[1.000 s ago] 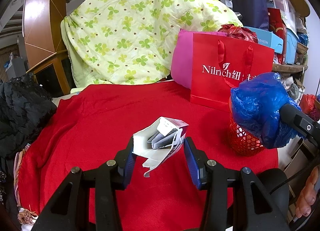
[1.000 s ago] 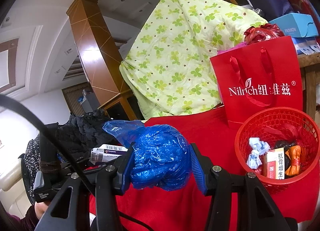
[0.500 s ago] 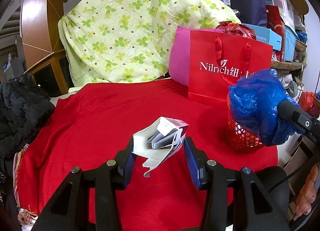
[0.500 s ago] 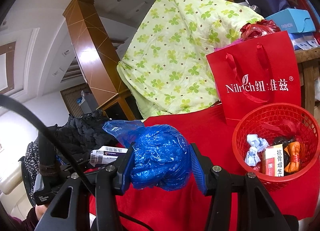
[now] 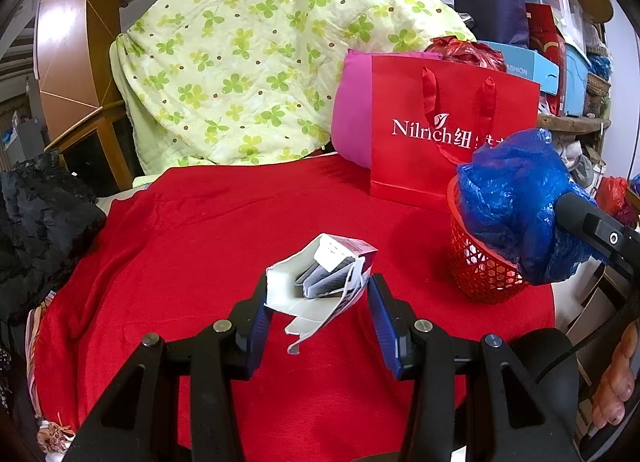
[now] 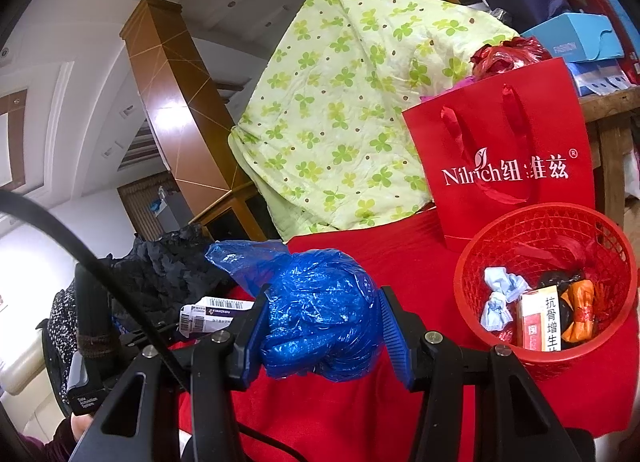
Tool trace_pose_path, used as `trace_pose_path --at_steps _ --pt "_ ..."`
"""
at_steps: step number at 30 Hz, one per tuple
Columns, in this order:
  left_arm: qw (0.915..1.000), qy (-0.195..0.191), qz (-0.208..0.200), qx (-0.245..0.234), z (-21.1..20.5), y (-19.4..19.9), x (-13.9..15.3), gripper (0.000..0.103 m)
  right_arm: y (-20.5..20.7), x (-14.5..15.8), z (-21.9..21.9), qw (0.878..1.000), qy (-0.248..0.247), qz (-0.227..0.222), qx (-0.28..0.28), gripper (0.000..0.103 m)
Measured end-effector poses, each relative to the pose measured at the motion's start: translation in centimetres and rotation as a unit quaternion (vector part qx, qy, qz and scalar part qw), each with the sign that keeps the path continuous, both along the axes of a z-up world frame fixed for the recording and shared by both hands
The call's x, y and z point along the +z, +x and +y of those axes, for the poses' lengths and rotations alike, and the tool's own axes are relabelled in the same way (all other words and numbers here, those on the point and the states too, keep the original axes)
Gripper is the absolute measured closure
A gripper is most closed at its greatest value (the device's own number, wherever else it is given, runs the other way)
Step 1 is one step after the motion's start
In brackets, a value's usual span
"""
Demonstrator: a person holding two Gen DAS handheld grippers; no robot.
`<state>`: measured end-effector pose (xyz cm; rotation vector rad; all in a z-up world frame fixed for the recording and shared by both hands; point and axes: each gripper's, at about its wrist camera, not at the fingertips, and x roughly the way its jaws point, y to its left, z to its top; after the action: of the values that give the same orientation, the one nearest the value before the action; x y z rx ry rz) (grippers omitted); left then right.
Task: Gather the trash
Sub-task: 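Carry the white tube with the left gripper while the right carries the blue bag toward the red mesh basket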
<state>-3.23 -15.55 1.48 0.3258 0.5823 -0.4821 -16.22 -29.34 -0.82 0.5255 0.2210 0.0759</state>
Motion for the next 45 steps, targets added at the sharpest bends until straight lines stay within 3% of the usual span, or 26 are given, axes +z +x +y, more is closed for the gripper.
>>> trace_pose_path --at_steps 45 --pt "0.9982 0.035 -0.003 -0.048 -4.1 -1.8 -0.7 0.054 -3.0 -0.2 -3.2 0.999 0.036 -0.004 -0.037 0.049"
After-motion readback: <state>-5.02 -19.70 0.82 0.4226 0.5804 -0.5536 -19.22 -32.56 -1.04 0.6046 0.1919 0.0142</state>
